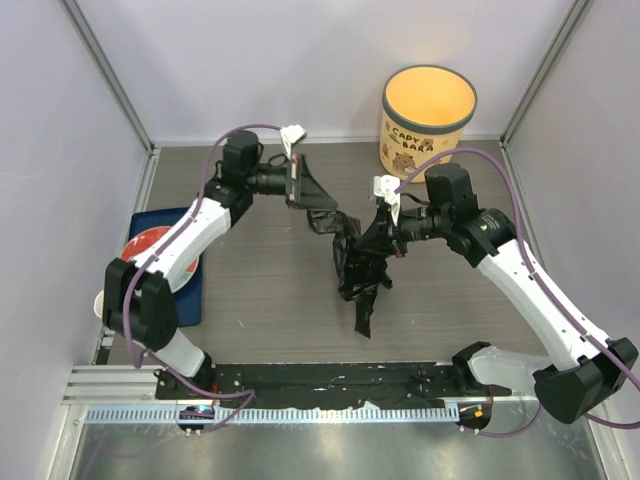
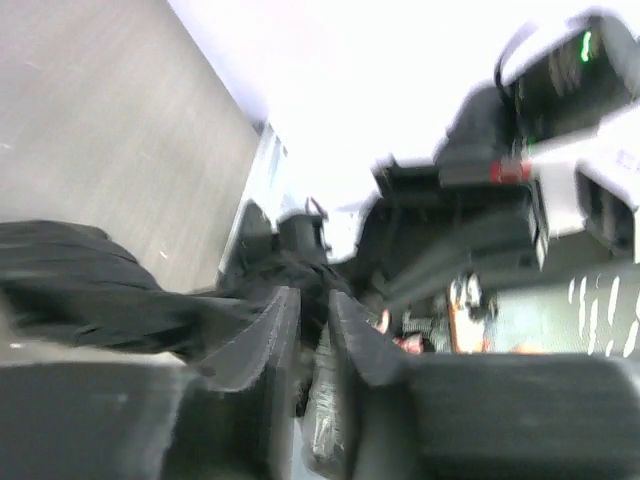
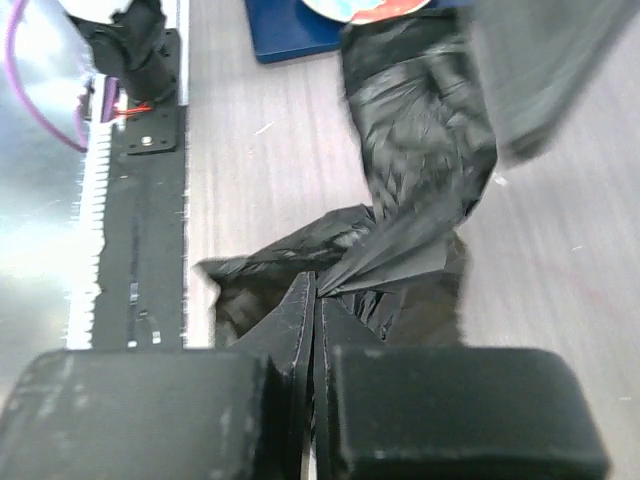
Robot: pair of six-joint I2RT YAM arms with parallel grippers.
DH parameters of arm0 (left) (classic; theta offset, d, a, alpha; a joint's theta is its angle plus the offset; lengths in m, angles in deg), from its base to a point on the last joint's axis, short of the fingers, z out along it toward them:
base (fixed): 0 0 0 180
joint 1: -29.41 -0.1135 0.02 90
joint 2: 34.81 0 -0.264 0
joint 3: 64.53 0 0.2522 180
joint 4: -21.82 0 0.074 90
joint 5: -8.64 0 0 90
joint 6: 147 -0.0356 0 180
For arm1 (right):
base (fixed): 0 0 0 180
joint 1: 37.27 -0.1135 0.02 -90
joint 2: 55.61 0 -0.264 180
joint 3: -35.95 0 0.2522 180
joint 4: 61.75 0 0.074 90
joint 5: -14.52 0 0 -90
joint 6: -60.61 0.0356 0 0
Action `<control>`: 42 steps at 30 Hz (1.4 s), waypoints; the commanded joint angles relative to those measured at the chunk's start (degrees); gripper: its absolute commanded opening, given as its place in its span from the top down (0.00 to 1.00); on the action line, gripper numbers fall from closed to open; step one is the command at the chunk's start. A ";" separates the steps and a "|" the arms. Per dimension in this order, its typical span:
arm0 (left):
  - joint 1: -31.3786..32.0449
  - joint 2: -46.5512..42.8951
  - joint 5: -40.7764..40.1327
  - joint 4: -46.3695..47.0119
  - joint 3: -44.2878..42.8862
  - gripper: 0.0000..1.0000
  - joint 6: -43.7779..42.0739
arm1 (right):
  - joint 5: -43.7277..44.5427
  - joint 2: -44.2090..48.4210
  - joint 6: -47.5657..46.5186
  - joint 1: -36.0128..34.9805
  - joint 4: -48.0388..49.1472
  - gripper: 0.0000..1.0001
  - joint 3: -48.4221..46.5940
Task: Put the trash bags into the trash bin
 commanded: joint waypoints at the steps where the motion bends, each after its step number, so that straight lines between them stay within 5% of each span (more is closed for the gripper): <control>1: -8.22 3.47 -4.75 13.01 -3.14 0.52 21.69 | -4.14 1.90 5.59 -0.26 -4.62 0.99 1.94; 4: -9.45 2.16 -5.37 13.18 -0.25 0.29 22.07 | -4.15 0.85 11.29 -0.18 -4.01 0.99 1.85; 7: -11.29 -2.84 -6.95 8.74 5.73 0.20 18.75 | -3.53 -0.39 19.20 1.13 -1.55 0.99 2.20; 11: -19.18 -12.07 -8.10 1.85 16.69 0.28 2.87 | -3.09 -1.09 34.04 3.77 5.91 0.99 4.13; 16: -20.97 -27.87 -15.31 -4.74 21.90 0.34 -14.31 | 0.95 -2.76 45.13 6.76 12.42 0.99 6.33; 21: -7.99 -33.52 -21.09 -12.47 24.64 0.31 -25.55 | -0.45 -3.38 52.96 8.17 18.73 0.99 8.26; 23: -0.88 -32.75 -28.21 -12.30 23.68 0.24 -27.85 | -1.42 -3.03 55.16 8.17 21.30 0.99 9.06; 37: 10.14 -13.95 -34.73 -2.38 12.51 0.08 -28.81 | -3.35 -1.88 61.75 7.29 28.51 0.99 11.26; 41: 10.32 -10.95 -36.84 -3.95 9.62 0.14 -31.71 | -4.67 -1.53 62.90 7.21 29.75 0.99 11.35; 42: 10.23 -10.51 -37.36 -4.39 9.35 0.25 -32.33 | -4.85 -1.44 62.73 7.21 29.57 0.99 11.26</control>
